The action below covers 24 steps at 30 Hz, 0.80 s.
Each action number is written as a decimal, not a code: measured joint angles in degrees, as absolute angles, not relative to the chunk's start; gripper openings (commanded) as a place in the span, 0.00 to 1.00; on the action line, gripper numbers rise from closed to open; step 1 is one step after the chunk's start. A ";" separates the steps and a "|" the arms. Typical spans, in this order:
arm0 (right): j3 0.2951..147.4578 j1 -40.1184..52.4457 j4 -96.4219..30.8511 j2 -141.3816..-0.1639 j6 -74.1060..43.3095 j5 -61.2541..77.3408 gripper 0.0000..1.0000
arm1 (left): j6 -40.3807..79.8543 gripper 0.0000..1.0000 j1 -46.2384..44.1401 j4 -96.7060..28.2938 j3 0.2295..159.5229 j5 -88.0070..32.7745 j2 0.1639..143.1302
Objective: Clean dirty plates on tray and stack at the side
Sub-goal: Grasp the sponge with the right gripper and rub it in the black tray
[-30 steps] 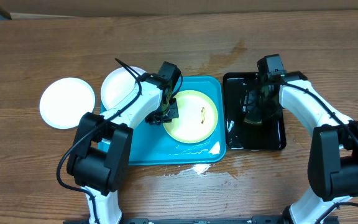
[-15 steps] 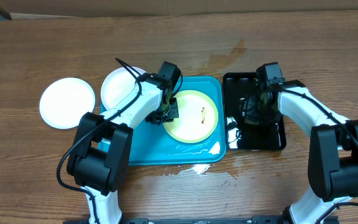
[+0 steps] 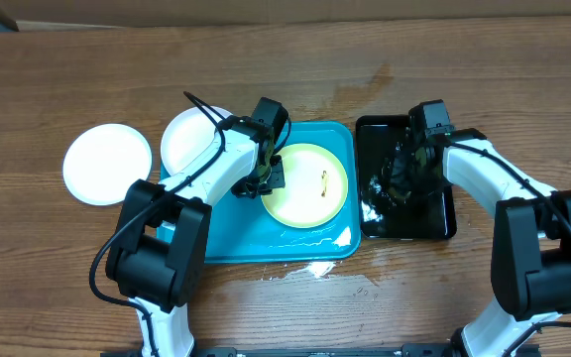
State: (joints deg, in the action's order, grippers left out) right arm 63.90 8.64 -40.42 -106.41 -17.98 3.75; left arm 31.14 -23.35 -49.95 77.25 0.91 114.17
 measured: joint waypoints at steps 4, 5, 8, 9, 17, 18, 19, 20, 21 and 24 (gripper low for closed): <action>68.77 8.64 -48.75 -106.96 -17.93 4.08 0.04 | 31.14 0.04 -23.35 -50.00 77.25 0.86 114.13; 70.65 8.67 -50.74 -107.13 -17.93 4.08 0.04 | 31.11 0.04 -23.35 -50.00 77.25 0.84 114.13; 78.00 8.67 -57.93 -107.33 -17.37 4.10 0.04 | 31.14 0.04 -23.35 -50.02 77.25 0.71 114.13; 79.29 8.67 -59.02 -107.33 -17.26 4.12 0.04 | 31.14 0.04 -23.35 -50.02 77.25 0.67 114.13; 82.91 8.67 -64.03 -107.33 -16.43 4.49 0.04 | 31.14 0.04 -23.35 -50.00 77.25 0.67 114.13; 82.91 8.67 -64.07 -107.33 -16.08 4.91 0.04 | 31.14 0.04 -23.35 -50.00 77.25 0.67 114.13; 82.91 8.67 -64.05 -107.33 -15.64 5.69 0.04 | 31.14 0.04 -23.35 -50.00 77.25 0.67 114.13; 82.91 8.67 -64.05 -107.33 -15.14 6.52 0.04 | 31.14 0.04 -23.35 -50.00 77.25 0.67 114.13; 82.91 8.67 -63.99 -107.33 -14.83 7.09 0.04 | 31.14 0.04 -23.35 -50.00 77.25 0.67 114.13; 82.91 8.67 -63.68 -107.33 -14.15 8.19 0.04 | 31.14 0.04 -23.35 -50.00 77.25 0.67 114.13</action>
